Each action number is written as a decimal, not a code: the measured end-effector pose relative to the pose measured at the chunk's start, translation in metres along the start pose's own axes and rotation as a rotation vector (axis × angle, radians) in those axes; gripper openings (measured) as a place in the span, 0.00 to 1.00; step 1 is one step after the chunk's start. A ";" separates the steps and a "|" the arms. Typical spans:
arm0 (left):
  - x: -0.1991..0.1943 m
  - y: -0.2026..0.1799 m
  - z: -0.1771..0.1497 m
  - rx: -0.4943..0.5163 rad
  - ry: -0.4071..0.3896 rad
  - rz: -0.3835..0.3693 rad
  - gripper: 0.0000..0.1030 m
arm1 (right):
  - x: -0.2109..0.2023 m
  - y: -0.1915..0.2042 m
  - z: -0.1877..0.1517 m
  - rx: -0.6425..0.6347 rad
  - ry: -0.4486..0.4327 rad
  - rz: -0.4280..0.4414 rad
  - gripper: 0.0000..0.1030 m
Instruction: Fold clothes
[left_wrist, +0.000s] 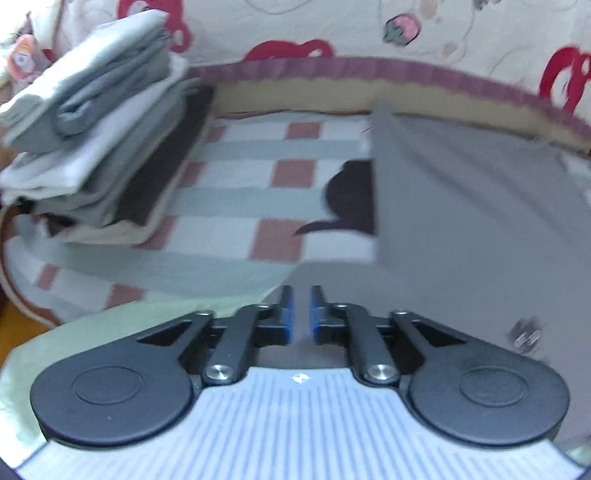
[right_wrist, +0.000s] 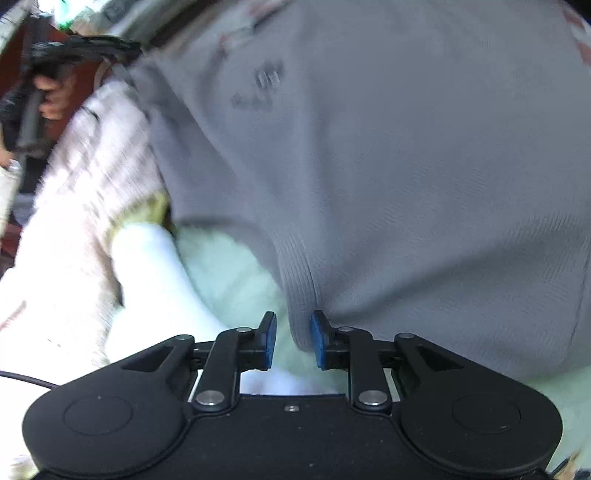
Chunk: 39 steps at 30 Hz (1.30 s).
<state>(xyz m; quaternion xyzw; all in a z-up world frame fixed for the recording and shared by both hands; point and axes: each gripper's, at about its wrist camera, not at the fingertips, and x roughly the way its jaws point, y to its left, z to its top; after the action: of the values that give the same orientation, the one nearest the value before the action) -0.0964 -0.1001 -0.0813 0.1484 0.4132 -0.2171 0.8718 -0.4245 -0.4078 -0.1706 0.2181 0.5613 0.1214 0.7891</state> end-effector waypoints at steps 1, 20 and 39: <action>0.003 -0.008 0.007 0.015 -0.017 -0.013 0.38 | -0.012 -0.002 0.007 0.001 -0.049 -0.004 0.28; 0.238 -0.083 0.152 0.018 -0.110 -0.114 0.43 | -0.073 -0.218 0.261 0.389 -0.686 -0.637 0.44; 0.344 -0.072 0.210 -0.090 -0.118 -0.374 0.43 | -0.005 -0.292 0.334 0.414 -0.907 -0.597 0.05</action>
<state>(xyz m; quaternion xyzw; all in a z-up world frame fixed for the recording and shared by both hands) 0.1995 -0.3418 -0.2282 0.0171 0.3909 -0.3647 0.8449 -0.1286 -0.7351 -0.2148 0.2303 0.2161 -0.3242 0.8917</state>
